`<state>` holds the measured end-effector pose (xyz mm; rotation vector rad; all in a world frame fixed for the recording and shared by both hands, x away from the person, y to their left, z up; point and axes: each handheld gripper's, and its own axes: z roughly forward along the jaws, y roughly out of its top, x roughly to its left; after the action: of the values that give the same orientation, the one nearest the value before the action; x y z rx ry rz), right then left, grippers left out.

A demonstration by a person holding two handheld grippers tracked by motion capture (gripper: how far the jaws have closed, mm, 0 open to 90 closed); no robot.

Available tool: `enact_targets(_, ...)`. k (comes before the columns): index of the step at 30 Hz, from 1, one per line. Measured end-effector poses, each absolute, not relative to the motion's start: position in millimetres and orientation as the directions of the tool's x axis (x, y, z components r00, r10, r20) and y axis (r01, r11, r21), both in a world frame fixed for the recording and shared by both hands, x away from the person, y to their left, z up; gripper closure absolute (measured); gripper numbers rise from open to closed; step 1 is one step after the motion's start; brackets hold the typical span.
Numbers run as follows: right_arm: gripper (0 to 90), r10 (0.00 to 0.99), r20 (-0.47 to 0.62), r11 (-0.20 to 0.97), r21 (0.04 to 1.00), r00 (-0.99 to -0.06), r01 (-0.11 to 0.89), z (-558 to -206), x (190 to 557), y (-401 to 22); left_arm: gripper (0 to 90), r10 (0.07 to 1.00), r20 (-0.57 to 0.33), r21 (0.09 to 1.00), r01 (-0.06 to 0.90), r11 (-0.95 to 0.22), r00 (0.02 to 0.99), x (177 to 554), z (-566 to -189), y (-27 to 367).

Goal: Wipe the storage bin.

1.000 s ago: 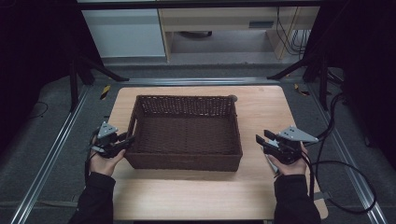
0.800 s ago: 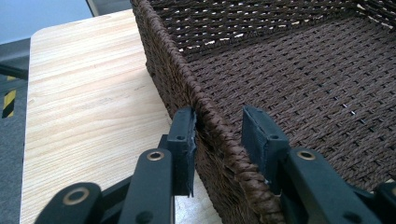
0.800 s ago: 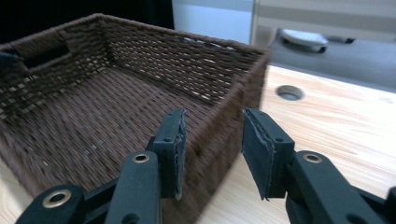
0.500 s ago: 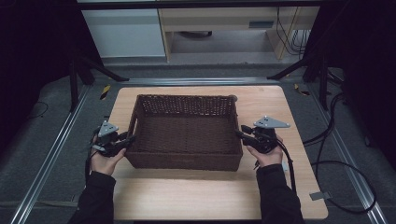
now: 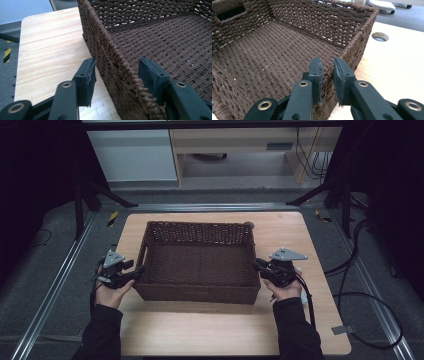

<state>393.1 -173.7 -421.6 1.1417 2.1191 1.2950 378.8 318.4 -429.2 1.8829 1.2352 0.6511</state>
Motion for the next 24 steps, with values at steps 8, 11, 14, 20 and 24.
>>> enact_targets(8, 76.3, 0.804, 0.056, 0.27, 0.853, -0.593, 0.447, -416.8, 376.3, -171.8, 47.1, 0.902, -0.025, 0.842, 0.496, -0.214, 0.431, 363.5, -422.1, 317.3)
enact_targets(11, 76.0, 0.803, 0.062, 0.267, 0.851, -0.592, 0.452, -416.2, 371.2, -171.6, 58.4, 0.9, -0.01, 0.827, 0.51, -0.238, 0.437, 360.7, -424.0, 314.7)
enact_targets(14, 74.5, 0.801, 0.068, 0.267, 0.849, -0.595, 0.457, -415.1, 370.9, -172.0, 67.0, 0.906, -0.017, 0.817, 0.528, -0.231, 0.423, 362.1, -426.3, 315.9)
enact_targets(20, 65.0, 0.819, 0.039, 0.259, 0.866, -0.573, 0.429, -412.5, 379.5, -171.1, 71.1, 0.908, -0.015, 0.805, 0.544, -0.238, 0.419, 369.5, -428.4, 315.0)
enact_targets(24, 64.0, 0.838, 0.034, 0.25, 0.863, -0.545, 0.438, -416.7, 391.6, -170.5, 71.5, 0.905, -0.016, 0.808, 0.539, -0.239, 0.424, 373.9, -429.7, 315.9)
